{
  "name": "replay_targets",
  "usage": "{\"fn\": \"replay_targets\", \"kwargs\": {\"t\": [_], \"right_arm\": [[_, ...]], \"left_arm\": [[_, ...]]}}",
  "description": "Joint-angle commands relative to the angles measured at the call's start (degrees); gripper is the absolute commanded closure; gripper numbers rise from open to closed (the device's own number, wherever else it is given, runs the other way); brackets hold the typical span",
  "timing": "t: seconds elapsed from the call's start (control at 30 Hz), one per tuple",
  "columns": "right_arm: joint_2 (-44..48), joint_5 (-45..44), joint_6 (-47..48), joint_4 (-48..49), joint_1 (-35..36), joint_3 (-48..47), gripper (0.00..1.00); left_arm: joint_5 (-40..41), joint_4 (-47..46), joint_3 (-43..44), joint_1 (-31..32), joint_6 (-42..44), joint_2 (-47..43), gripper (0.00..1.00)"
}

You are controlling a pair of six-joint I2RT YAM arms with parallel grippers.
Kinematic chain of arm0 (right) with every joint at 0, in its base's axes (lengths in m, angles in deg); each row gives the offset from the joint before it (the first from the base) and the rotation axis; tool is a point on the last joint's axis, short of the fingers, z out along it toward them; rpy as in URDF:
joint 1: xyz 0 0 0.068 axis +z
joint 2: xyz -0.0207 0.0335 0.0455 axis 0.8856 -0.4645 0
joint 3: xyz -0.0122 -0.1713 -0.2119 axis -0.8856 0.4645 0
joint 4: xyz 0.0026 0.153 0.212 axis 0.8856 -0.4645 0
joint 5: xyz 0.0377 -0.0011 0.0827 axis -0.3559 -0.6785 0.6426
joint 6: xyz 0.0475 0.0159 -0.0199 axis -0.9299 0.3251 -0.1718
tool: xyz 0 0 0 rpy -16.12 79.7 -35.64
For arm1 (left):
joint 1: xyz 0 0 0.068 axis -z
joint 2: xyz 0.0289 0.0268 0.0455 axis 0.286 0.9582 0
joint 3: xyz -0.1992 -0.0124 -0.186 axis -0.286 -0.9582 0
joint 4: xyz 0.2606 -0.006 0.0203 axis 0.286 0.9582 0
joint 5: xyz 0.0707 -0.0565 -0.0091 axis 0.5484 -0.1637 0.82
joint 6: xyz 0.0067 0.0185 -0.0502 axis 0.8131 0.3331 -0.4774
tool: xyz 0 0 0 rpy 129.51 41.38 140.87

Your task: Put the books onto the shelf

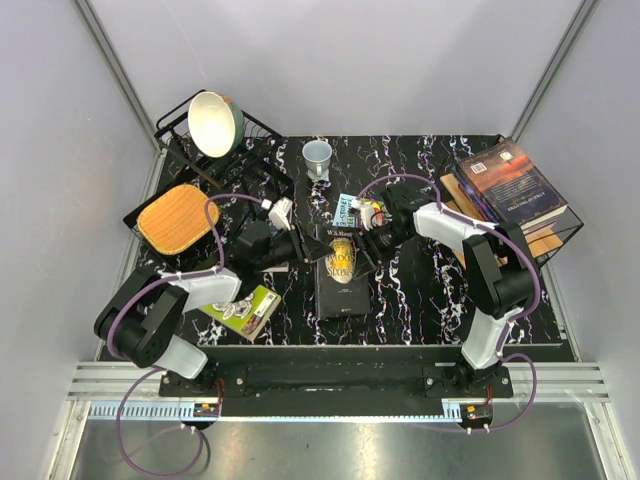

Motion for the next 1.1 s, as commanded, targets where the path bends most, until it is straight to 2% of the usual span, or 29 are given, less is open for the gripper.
{"fn": "replay_targets", "kwargs": {"t": [0.0, 0.1, 0.17, 0.3, 0.37, 0.4, 0.43, 0.5, 0.53, 0.63, 0.67, 0.8, 0.9, 0.93, 1.07], "right_arm": [[1.8, 5.6, 6.8, 4.4, 3.8, -3.7, 0.33], [3.0, 3.9, 8.9, 2.1, 3.8, -5.7, 0.3], [4.7, -0.3, 10.1, 0.3, 3.8, -7.6, 0.26], [10.9, -9.0, 13.7, -4.2, 3.7, -9.9, 0.09], [15.8, -12.5, 14.6, -5.4, 3.6, -11.1, 0.04], [17.5, -12.8, 15.0, -6.5, 3.6, -11.5, 0.02], [20.8, -12.4, 15.1, -6.7, 3.7, -11.8, 0.01], [23.9, -11.0, 13.6, -7.6, 3.8, -12.7, 0.0], [26.1, -9.9, 12.4, -7.8, 3.9, -13.0, 0.02], [28.5, -8.4, 8.5, -10.4, 5.4, -16.6, 0.03], [28.6, -8.4, 6.6, -11.0, 5.9, -17.4, 0.03], [30.3, -10.4, 3.5, -11.9, 9.8, -18.9, 0.03], [32.2, -15.7, 2.9, -10.4, 15.6, -17.0, 0.03], [33.3, -20.8, 3.0, -9.6, 18.6, -15.1, 0.03], [35.0, -32.2, 3.0, -5.2, 21.7, -10.9, 0.03]], "left_arm": [[-9.6, -6.8, 2.5, 3.1, -0.1, -4.8, 0.81], [-9.0, -3.4, 2.4, 3.1, -0.5, -7.2, 1.0], [-6.4, -0.7, 2.0, 3.2, -1.0, -9.5, 1.0], [0.9, 10.8, 2.6, 3.6, -2.6, -17.8, 1.0], [8.0, 14.8, 3.4, 4.1, -5.3, -23.3, 1.0], [11.3, 20.3, 4.0, 5.2, -6.4, -25.1, 1.0], [19.0, 23.3, 6.0, 6.1, -7.1, -28.0, 1.0], [27.0, 30.8, 8.5, 9.8, -9.1, -30.0, 1.0], [34.4, 32.6, 11.2, 10.9, -10.1, -30.6, 1.0], [43.9, 39.9, 17.6, 14.1, -17.2, -29.5, 1.0], [45.6, 45.4, 19.6, 14.7, -21.2, -27.6, 1.0], [50.9, 57.3, 29.4, 16.2, -30.2, -20.1, 1.0], [52.8, 63.2, 35.3, 16.7, -34.9, -14.9, 1.0], [53.6, 64.6, 37.8, 16.9, -36.0, -13.6, 1.0], [54.2, 68.4, 41.3, 16.9, -40.8, -9.6, 1.0]]}}
